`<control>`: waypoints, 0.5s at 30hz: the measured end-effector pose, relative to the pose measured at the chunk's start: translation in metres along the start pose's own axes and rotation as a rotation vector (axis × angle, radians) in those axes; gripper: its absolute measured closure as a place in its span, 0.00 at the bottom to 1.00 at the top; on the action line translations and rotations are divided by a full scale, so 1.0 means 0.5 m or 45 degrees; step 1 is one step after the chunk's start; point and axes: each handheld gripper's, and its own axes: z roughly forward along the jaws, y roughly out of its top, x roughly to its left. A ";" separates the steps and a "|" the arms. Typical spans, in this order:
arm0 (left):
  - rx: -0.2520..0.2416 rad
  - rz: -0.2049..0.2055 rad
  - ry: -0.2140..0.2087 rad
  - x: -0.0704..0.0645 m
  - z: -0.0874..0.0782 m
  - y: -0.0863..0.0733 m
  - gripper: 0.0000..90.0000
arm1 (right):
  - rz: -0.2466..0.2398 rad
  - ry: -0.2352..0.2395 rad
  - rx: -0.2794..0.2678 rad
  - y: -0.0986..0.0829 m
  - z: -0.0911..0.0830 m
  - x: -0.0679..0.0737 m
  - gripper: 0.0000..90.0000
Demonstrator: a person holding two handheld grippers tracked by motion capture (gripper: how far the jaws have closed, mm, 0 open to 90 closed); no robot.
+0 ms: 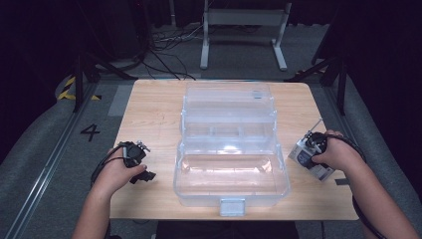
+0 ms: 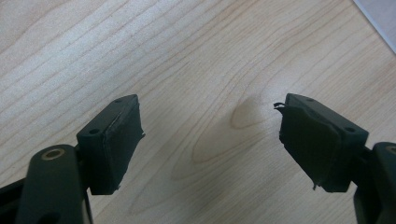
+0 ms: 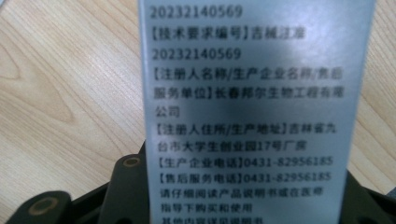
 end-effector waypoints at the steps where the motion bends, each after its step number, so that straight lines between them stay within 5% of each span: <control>1: 0.000 0.001 0.000 0.000 0.000 0.000 0.24 | -0.012 0.001 -0.005 0.000 -0.001 0.000 0.62; 15: -0.003 -0.016 -0.014 0.004 0.002 -0.003 0.24 | -0.016 -0.008 -0.032 0.000 -0.061 -0.001 0.62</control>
